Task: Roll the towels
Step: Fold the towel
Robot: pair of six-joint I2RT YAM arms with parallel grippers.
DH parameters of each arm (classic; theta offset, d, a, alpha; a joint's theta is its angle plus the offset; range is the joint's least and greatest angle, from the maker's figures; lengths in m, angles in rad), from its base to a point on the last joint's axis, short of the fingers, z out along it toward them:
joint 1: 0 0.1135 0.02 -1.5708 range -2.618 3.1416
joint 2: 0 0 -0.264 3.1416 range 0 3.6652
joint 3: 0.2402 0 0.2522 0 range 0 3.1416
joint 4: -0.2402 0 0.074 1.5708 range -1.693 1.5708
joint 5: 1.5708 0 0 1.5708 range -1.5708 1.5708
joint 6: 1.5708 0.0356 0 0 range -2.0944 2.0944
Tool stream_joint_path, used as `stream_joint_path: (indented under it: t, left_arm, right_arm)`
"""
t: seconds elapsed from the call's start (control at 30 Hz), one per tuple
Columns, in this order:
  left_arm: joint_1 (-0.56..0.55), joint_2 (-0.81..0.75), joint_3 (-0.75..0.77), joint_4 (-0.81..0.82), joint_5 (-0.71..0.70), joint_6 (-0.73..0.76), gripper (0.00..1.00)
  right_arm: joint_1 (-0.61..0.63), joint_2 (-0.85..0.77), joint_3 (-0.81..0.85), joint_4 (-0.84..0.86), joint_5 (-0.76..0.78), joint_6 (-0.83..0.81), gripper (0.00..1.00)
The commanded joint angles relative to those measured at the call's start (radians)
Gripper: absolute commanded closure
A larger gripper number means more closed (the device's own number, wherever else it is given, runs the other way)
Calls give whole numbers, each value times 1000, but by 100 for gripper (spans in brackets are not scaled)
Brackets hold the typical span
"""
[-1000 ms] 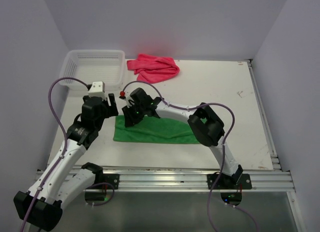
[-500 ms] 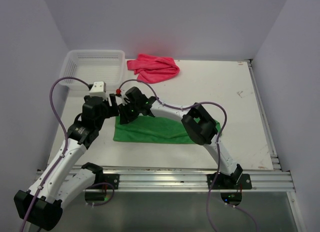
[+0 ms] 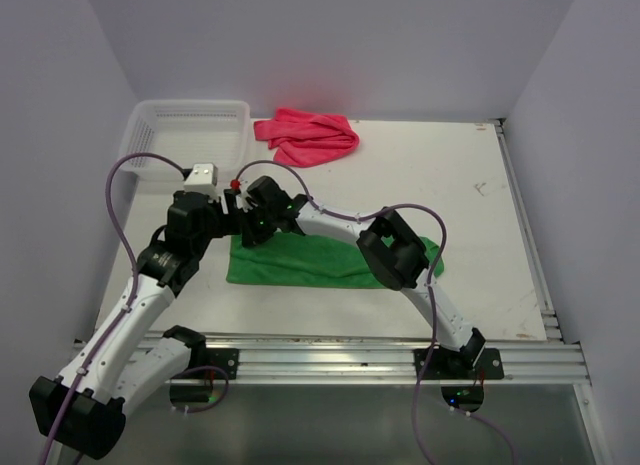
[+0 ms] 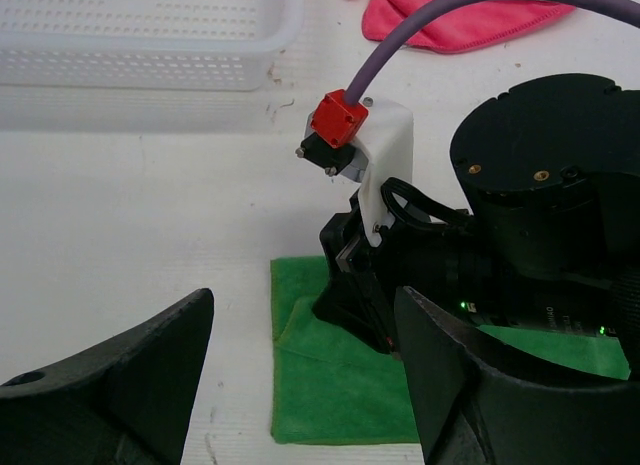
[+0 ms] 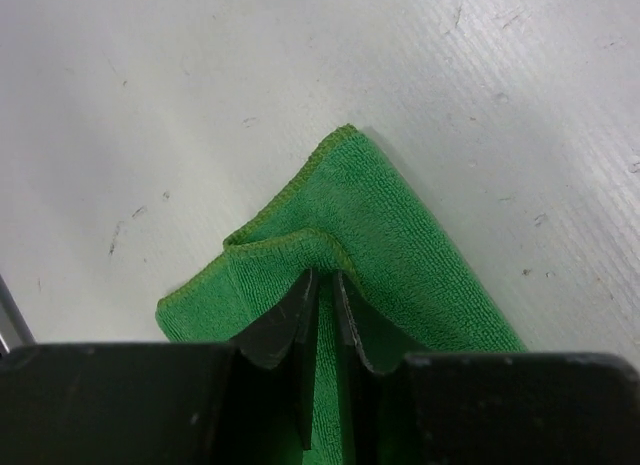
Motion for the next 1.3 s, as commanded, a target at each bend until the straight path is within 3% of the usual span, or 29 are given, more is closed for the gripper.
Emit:
stream_joint_path:
  t: [0.0, 0.17, 0.27, 0.5, 0.77, 0.9, 1.03, 1.27]
  left_arm:
    - [5, 5, 0, 38, 20, 21, 23]
    - [5, 20, 3, 33, 34, 23, 23]
    - [5, 24, 3, 33, 42, 24, 23]
    - [5, 27, 3, 35, 49, 24, 23]
    - [5, 33, 3, 35, 60, 26, 22]
    - [5, 33, 3, 33, 63, 27, 22]
    - [5, 34, 4, 33, 68, 27, 22]
    - [5, 33, 3, 35, 69, 27, 22]
  right_arm:
    - [7, 8, 46, -1, 17, -5, 86]
    - [16, 3, 47, -19, 24, -25, 88]
    - [19, 3, 49, -27, 21, -27, 76]
    - [25, 12, 58, -30, 59, -30, 73]
    - [38, 38, 58, -51, 136, -56, 90]
    - [44, 40, 61, -59, 149, -70, 91]
    - [48, 40, 62, -67, 157, -78, 100]
    - [48, 8, 59, -64, 142, -68, 100]
